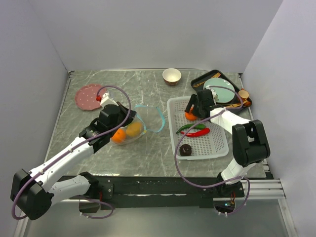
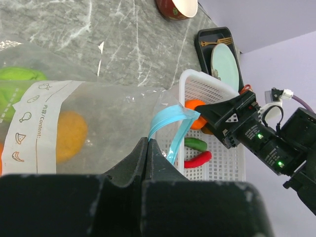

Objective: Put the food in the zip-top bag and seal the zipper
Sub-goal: Pick up the fake fruit from the bin.

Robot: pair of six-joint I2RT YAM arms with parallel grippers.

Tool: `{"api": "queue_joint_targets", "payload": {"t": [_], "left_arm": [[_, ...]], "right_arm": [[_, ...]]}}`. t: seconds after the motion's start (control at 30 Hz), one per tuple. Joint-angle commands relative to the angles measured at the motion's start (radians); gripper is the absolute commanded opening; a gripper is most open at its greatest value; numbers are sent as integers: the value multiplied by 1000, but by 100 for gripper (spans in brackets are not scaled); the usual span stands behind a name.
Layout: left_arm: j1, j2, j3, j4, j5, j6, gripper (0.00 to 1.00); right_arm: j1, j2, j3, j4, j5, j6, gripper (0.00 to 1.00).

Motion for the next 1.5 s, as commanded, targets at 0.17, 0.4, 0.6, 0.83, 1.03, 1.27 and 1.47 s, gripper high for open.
{"api": "queue_joint_targets", "payload": {"t": [0.17,0.4,0.6,0.83,1.03,1.27,1.47], "left_arm": [[6,-4,-14,64,53,4,1],[7,33,-5,75,73,9,1],[7,36,6,64,67,17,1],[10,16,-6,58,57,11,1],[13,-1,-9,50,44,7,1],[16,8,-9,52,55,11,1],[20,-1,-14,49,47,8,1]], "right_arm": [[-3,32,67,-5,2,3,89],[-1,58,101,-34,-3,-14,87],[-1,66,94,-34,-32,-19,76],[2,68,119,-30,-175,-49,73],[5,60,133,-54,-167,-71,86],[33,95,168,-87,-144,-83,88],[43,124,182,-100,-150,-89,90]]}}
